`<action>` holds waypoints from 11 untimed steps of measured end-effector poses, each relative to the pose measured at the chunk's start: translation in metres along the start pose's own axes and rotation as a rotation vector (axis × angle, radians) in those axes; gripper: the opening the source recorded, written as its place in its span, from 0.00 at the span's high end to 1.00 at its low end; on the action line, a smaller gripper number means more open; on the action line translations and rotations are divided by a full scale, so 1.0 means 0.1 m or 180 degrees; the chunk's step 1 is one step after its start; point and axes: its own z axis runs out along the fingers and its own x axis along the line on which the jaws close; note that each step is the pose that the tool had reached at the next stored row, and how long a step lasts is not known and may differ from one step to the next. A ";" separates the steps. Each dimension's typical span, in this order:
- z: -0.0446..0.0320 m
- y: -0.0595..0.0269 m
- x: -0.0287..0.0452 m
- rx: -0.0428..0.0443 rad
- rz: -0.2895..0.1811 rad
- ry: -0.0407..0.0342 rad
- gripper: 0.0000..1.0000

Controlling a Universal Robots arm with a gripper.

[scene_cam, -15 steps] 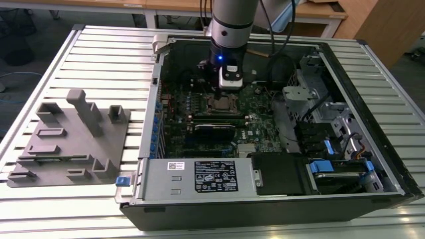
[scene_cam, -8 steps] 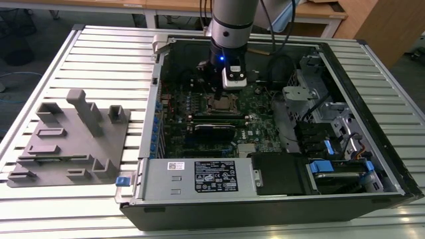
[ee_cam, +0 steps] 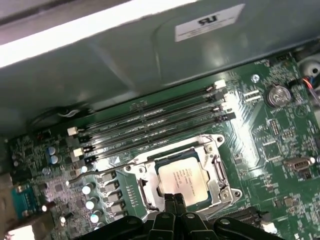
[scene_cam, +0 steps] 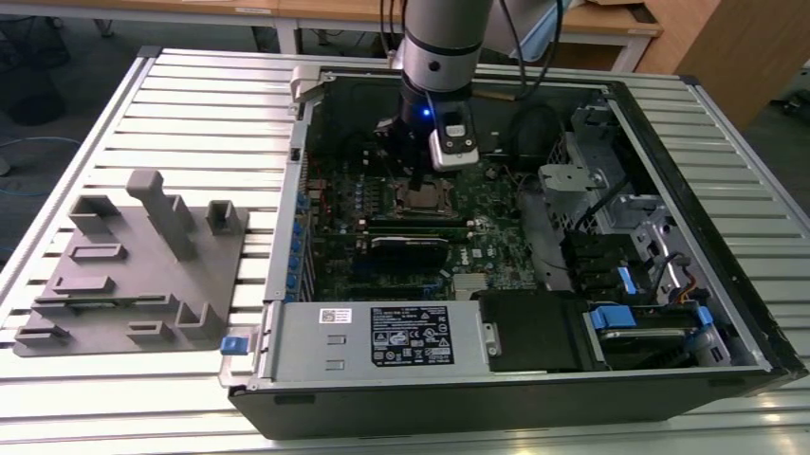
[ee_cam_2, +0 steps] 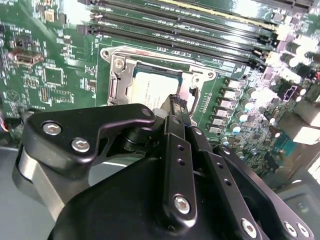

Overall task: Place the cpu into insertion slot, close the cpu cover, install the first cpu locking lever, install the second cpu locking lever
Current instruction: 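Close the cpu cover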

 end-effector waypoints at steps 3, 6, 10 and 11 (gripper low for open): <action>0.001 0.000 0.000 -0.0004 -0.0112 -0.0002 0.89; 0.002 0.000 0.000 -0.0008 -0.0217 -0.0005 0.89; 0.003 0.000 0.000 -0.0013 -0.0375 -0.0010 0.89; 0.004 0.000 0.000 -0.0015 -0.0417 -0.0010 0.89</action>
